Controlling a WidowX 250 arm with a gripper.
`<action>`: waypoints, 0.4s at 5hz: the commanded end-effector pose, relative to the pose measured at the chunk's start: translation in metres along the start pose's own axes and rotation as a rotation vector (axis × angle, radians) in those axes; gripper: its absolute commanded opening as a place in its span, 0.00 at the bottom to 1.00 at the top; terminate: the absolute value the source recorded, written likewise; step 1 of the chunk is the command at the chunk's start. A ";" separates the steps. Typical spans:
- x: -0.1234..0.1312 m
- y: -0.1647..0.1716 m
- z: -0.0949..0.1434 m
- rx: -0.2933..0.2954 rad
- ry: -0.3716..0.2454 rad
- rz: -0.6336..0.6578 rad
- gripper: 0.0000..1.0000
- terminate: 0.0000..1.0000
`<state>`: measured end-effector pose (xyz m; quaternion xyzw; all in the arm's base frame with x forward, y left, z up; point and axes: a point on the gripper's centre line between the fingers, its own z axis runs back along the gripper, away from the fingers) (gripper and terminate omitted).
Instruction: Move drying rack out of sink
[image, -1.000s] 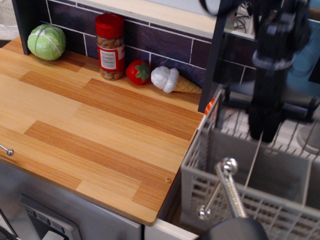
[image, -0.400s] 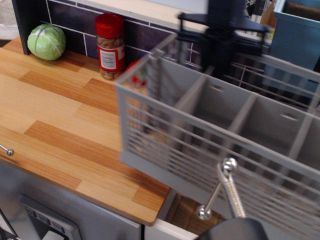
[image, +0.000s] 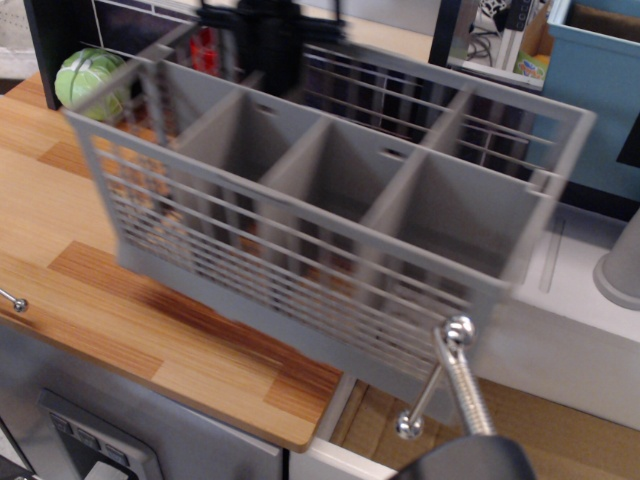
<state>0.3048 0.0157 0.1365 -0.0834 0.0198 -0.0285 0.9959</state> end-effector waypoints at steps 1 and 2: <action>0.005 0.079 0.051 0.069 -0.084 -0.014 0.00 0.00; 0.008 0.110 0.043 0.148 -0.087 -0.002 0.00 1.00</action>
